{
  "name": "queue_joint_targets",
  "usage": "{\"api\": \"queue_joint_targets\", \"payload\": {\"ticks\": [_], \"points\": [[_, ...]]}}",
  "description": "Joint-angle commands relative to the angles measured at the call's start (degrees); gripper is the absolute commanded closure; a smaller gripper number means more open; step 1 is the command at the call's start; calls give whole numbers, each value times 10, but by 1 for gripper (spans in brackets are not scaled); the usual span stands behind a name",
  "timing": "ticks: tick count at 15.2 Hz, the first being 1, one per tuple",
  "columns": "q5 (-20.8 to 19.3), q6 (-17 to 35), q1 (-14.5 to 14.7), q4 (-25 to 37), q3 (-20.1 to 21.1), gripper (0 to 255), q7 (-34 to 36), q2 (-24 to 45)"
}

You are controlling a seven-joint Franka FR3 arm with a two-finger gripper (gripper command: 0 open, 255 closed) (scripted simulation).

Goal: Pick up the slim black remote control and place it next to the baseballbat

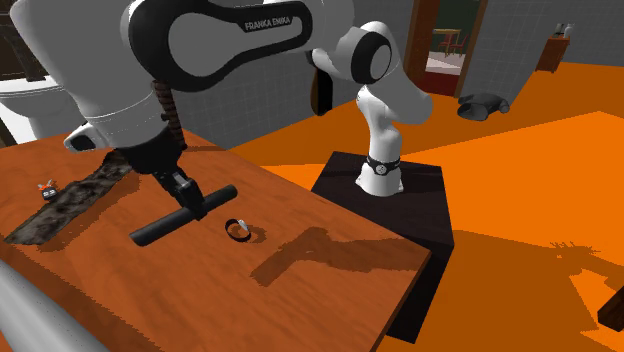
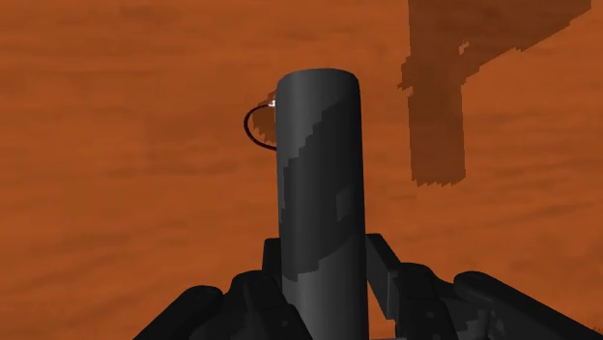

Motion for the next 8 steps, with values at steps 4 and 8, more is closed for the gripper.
{"api": "queue_joint_targets", "payload": {"ticks": [4,8], "points": [[0,45,4,-52,0,255,-2,-8],[0,76,6,-85,0,255,-3,-9]]}}
